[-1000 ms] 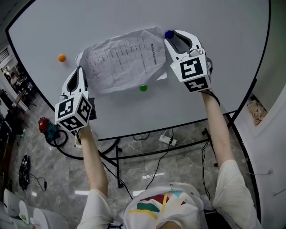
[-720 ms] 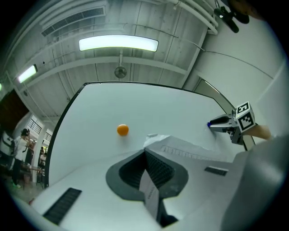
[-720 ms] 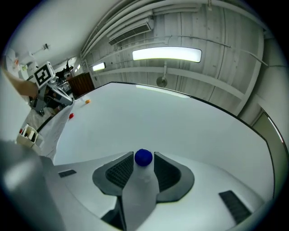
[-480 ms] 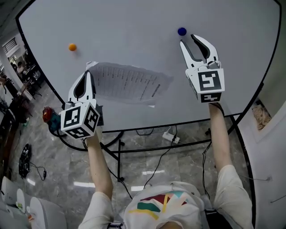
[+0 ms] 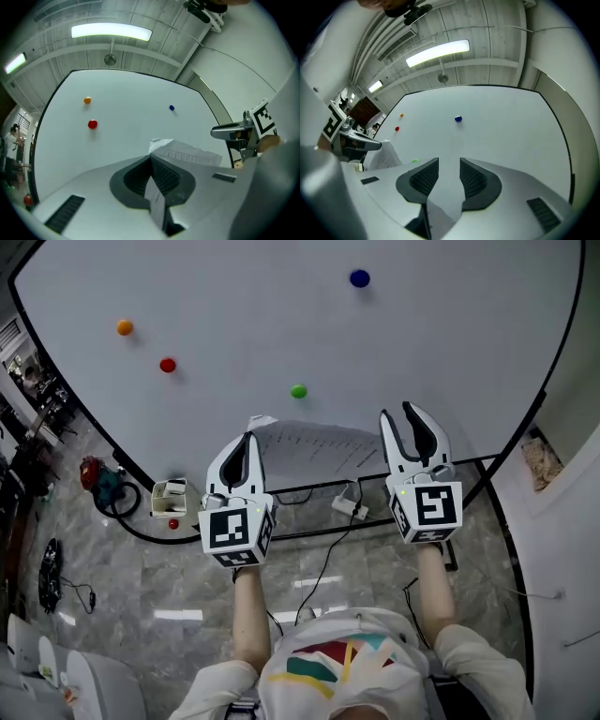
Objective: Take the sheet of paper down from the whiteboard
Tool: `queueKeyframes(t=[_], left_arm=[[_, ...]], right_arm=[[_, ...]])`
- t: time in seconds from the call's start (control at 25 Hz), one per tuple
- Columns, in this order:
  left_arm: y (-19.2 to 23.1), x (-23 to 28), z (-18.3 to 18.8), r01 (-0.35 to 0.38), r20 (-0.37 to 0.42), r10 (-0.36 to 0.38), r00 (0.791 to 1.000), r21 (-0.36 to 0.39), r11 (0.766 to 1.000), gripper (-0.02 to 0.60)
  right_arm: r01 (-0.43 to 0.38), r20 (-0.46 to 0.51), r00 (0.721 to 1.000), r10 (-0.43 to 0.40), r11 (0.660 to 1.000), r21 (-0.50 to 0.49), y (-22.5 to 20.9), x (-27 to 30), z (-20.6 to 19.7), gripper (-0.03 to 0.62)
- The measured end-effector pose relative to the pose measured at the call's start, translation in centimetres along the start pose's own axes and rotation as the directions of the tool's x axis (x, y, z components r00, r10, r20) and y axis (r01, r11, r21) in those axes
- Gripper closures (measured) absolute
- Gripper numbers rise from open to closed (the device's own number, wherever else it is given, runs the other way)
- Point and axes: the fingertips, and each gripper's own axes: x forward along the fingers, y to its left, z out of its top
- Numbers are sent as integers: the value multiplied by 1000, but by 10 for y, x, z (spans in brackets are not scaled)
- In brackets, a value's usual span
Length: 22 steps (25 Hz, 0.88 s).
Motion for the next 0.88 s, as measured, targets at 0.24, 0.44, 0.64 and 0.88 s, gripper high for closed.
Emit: queueKeyframes(t=[0.24, 0.44, 0.64, 0.88], left_arm=[[-30, -9, -59, 19, -116, -29, 993, -79, 997, 537], [-42, -8, -71, 39, -151, -51, 987, -79, 996, 537], [-49, -9, -89, 58, -189, -78, 979, -111, 992, 537], [-46, -9, -96, 59, -205, -83, 975, -121, 991, 537]], right_arm=[[-2, -158, 987, 13, 997, 75, 16, -29, -63, 461], [-10, -185, 982, 26, 996, 87, 19, -32, -76, 461], [-32, -174, 983, 51, 993, 109, 27, -25, -78, 461], [-45, -190, 979, 67, 992, 119, 34, -23, -86, 461]])
